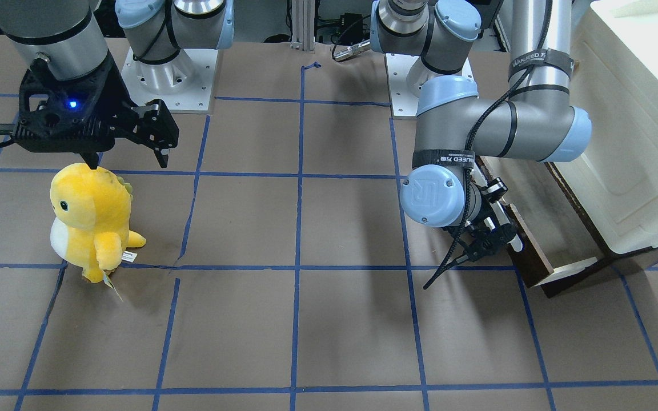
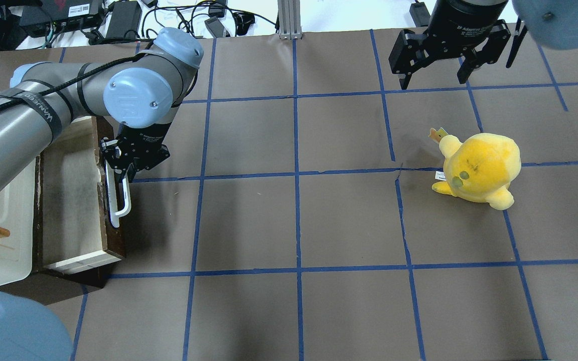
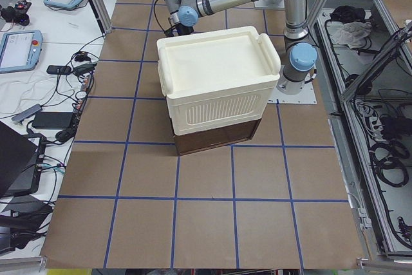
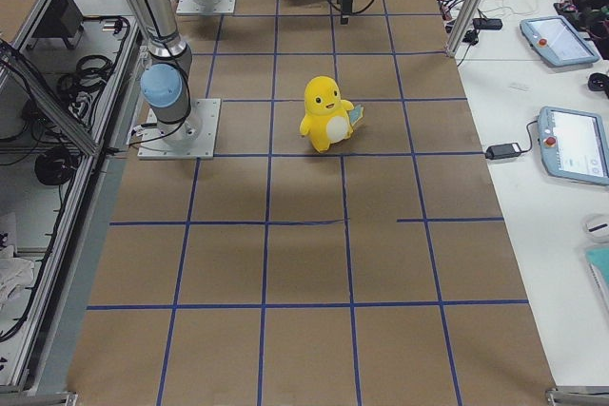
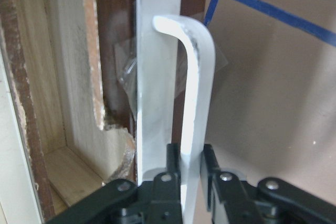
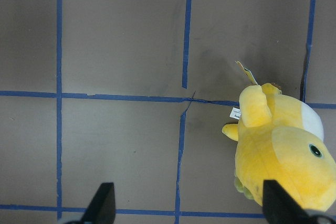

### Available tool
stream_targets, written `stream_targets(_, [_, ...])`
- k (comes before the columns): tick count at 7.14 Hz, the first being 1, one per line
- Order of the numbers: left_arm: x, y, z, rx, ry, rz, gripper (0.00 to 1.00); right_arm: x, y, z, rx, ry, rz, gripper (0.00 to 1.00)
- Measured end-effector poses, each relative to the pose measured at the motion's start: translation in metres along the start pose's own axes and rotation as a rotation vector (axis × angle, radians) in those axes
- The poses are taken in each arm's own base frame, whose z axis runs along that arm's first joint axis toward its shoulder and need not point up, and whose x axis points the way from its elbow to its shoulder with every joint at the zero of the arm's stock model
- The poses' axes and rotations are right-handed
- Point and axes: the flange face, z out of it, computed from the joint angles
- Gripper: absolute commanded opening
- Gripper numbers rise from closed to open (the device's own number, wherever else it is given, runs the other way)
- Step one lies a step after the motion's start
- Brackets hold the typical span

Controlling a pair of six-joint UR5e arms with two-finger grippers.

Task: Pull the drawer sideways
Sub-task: 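Pull the handle with the left gripper, sliding the drawer outward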

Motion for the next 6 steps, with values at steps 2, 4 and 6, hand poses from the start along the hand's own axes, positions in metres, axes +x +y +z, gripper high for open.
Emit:
stream_targets(2, [0.006,0.002,-0.004,0.002,0.008,-0.007,0.0,0.0,0.0,0.0,0.0,0.0,0.0,1.0])
stream_targets(4, [0.011,0.003,-0.009,-0.002,0.027,-0.015,0.0,0.0,0.0,0.0,0.0,0.0,0.0,1.0])
stream_targets(6, [0.019,0.006,-0.013,-0.006,0.038,-0.022,0.05,0.0,0.0,0.0,0.0,0.0,0.0,1.0])
